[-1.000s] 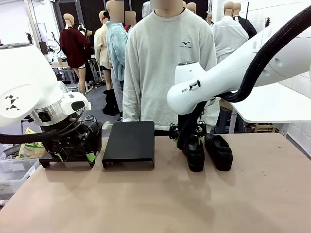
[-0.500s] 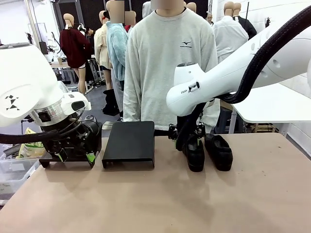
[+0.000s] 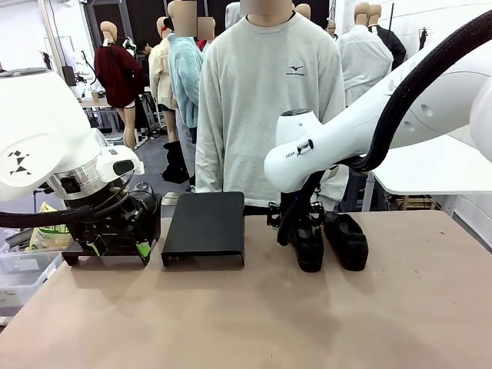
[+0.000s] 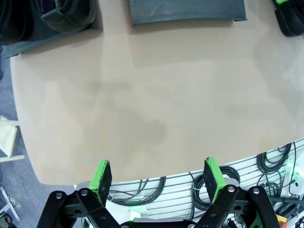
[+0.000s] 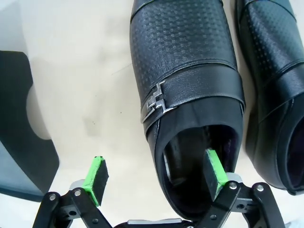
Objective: Organize the shoes by placing them on the stand.
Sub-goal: Pick up one Shoe and place it in the middle of the table.
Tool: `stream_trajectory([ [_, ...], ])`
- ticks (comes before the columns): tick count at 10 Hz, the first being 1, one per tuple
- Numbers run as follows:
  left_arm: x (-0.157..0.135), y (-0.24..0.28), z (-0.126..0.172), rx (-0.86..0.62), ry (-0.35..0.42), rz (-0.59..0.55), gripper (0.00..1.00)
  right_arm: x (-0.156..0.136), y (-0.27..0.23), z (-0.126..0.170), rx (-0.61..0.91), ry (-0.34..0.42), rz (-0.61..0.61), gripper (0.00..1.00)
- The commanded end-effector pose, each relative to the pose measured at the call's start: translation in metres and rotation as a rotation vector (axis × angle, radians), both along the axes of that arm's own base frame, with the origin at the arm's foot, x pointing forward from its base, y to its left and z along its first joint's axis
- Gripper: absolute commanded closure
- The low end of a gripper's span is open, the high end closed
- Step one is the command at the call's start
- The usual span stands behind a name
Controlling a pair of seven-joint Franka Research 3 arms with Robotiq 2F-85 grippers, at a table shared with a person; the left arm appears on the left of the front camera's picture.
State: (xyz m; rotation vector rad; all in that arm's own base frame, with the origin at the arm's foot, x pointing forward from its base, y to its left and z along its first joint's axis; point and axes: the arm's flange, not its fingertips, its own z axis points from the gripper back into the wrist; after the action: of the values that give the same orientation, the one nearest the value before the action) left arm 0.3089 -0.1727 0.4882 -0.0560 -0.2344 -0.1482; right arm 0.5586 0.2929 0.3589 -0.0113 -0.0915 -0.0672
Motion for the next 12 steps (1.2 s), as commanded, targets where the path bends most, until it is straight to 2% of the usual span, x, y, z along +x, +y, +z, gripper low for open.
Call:
stream_trajectory([
  [1,0.001,-0.001,-0.001,-0.016,-0.005,0.016,0.00,0.005,0.003,-0.003,0.002,-0.001,0.004,0.02],
  [2,0.001,-0.001,-0.001,-0.016,-0.005,0.016,0.00,0.005,0.003,-0.003,-0.007,0.001,0.006,0.14],
  [7,0.001,-0.001,-0.001,-0.016,-0.005,0.016,0.00,0.011,0.002,-0.004,-0.006,0.033,-0.011,1.00],
  [12,0.001,-0.001,-0.001,-0.016,-0.005,0.016,0.00,0.016,-0.006,-0.008,0.014,0.082,-0.023,1.00],
])
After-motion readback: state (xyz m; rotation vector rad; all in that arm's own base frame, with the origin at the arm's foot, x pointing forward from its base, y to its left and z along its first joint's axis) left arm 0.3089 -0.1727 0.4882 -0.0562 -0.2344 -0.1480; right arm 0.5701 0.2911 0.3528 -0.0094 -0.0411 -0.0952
